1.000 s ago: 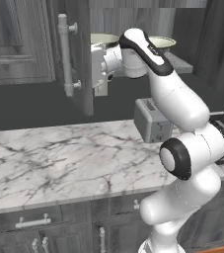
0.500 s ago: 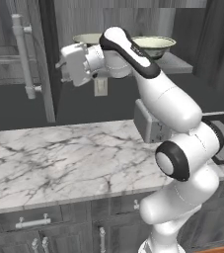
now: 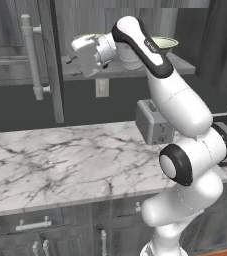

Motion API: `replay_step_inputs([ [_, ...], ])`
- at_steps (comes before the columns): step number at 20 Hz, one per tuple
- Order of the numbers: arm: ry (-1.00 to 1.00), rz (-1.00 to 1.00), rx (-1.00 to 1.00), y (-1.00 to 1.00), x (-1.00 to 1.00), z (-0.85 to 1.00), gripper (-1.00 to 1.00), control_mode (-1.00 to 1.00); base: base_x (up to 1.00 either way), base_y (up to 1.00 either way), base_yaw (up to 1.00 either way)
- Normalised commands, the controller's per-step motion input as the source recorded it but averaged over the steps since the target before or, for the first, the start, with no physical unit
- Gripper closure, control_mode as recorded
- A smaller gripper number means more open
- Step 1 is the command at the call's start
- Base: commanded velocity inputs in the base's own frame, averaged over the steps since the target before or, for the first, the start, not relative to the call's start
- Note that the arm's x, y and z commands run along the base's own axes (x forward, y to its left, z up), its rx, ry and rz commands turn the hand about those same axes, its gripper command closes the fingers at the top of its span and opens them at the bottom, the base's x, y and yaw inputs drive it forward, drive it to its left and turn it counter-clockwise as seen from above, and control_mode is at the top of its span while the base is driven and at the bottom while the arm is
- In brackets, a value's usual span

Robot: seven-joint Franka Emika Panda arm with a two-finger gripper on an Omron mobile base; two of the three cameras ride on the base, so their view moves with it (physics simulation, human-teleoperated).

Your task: Move the bowls from the cabinet to the plates on the dining table.

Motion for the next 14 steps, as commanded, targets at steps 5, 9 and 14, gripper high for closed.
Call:
replay_step_inputs([
  [5, -0.06, 0.12, 0.08, -0.72, -0.53, 0.28, -1.00, -1.00, 0.00, 0.00, 0.00],
  [9, 0.01, 0.14, -0.03, -0.52, -0.80, -0.09, -1.00, -1.00, 0.00, 0.00, 0.00],
  [14, 0.10, 0.13, -0.18, -0.26, -0.84, -0.57, -1.00, -1.00, 0.00, 0.00, 0.00],
])
